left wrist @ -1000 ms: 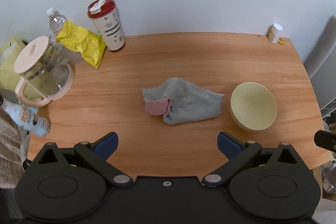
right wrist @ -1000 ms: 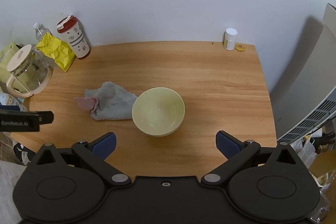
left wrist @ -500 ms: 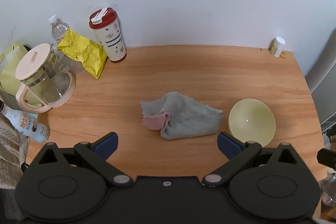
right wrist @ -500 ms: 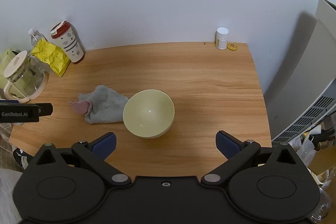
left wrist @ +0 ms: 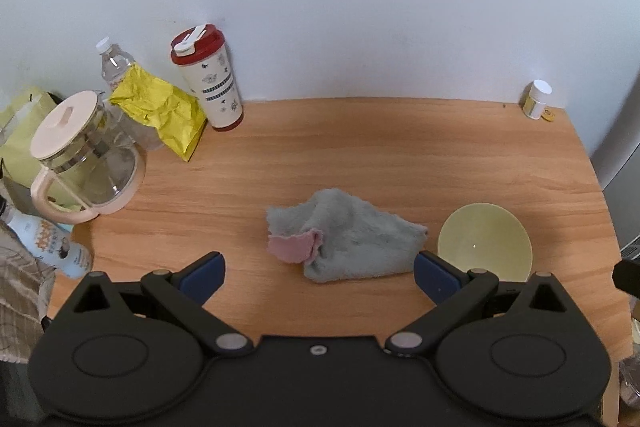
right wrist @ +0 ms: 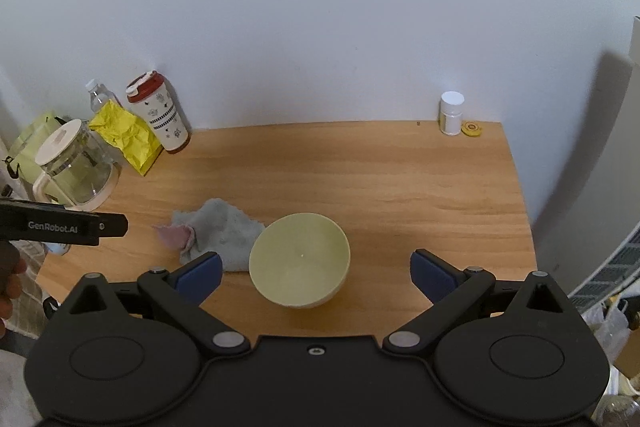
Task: Clean bowl
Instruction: 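Grasp the bowl rim with the right gripper while the left gripper grasps the grey towel, then lift the grey towel with the left gripper and bring it into the bowl, then wipe the bowl interior with the towel in the left gripper while the right gripper holds the bowl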
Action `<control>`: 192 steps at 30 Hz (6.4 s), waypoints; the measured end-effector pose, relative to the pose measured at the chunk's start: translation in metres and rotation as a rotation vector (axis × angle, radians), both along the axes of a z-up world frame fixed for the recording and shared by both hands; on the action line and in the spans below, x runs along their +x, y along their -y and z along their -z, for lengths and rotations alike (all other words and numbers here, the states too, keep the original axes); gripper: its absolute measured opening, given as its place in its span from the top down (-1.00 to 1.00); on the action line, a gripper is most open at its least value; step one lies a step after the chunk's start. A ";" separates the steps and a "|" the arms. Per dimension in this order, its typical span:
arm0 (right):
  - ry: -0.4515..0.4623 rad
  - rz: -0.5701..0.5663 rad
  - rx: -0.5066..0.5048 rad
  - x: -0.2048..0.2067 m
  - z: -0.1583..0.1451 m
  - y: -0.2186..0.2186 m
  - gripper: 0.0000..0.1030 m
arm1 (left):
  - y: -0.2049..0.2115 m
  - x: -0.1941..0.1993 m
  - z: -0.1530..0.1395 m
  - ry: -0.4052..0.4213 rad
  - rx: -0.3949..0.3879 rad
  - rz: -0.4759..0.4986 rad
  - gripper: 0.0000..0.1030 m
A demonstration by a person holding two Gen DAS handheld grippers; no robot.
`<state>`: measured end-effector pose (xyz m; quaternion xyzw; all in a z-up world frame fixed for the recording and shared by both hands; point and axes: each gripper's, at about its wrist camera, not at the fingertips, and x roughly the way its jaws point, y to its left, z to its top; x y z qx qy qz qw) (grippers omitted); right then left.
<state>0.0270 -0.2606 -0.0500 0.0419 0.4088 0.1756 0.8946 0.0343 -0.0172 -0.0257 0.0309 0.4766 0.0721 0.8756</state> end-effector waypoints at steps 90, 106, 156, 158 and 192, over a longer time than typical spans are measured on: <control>-0.564 0.073 0.108 0.114 0.153 -0.092 0.52 | -0.069 0.061 0.059 0.107 -0.507 0.524 0.74; -0.419 -0.014 0.089 0.105 0.123 -0.066 0.39 | -0.013 0.090 0.133 -0.022 -0.516 0.591 0.74; -0.364 -0.134 0.038 0.105 0.122 -0.083 0.38 | 0.032 0.092 0.160 -0.069 -0.050 0.915 0.08; -0.373 -0.139 0.031 0.107 0.125 -0.085 0.38 | 0.033 0.094 0.165 -0.083 -0.050 0.928 0.09; -0.725 0.051 0.211 0.126 0.166 -0.077 0.71 | 0.000 0.084 0.145 -0.206 -0.281 0.877 0.98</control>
